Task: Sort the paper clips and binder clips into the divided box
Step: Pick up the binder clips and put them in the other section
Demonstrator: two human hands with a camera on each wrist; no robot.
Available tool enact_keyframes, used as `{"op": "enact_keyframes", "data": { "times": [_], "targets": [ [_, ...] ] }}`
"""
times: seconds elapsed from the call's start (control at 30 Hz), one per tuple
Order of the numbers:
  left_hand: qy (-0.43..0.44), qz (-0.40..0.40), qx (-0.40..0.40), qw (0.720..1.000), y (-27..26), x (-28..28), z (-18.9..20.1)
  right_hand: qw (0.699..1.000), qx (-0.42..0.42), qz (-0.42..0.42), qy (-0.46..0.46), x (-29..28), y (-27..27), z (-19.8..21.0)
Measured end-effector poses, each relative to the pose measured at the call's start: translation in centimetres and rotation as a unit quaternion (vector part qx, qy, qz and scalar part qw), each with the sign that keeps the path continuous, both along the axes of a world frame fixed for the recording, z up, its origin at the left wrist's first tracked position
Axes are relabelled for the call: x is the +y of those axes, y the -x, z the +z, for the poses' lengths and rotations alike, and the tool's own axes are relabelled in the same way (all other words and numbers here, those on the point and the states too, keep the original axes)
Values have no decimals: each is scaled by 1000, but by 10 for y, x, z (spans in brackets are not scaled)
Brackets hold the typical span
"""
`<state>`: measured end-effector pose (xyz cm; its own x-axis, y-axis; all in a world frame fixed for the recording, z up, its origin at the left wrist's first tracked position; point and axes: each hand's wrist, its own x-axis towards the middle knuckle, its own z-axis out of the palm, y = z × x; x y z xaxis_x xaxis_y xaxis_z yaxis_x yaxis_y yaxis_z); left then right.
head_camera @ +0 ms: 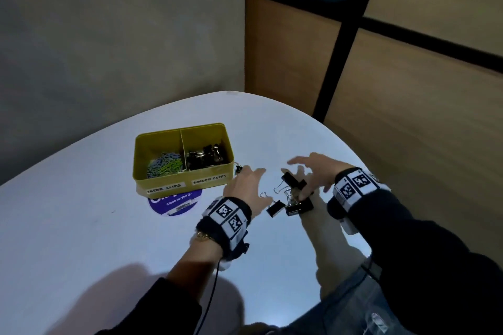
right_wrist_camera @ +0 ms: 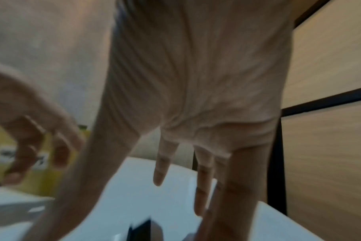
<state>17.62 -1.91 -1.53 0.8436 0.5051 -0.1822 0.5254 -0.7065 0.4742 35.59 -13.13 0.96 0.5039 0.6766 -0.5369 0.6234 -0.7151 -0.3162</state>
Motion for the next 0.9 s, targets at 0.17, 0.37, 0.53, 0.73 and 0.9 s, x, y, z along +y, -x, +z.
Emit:
{"op": "enact_keyframes", "data": {
  "times": [0.17, 0.37, 0.53, 0.73, 0.9],
  "targets": [
    [-57, -85, 162, 981, -31, -23, -19, 999, -16, -23, -21, -22, 23, -46],
    [-8, -133, 149, 980, -54, -10, -23, 992, -3, -32, -122, -35, 23, -67],
    [-46, -135, 141, 980, -57, -5, -24, 987, 4, -38, -158, -49, 18, -66],
    [-149, -139, 155, 967, -57, -20, -28, 988, -12, -20, -151, -44, 25, -67],
    [-163, -118, 154, 967, -49, -20, -26, 992, -56, -10, -112, -33, 35, -63]
  ]
}}
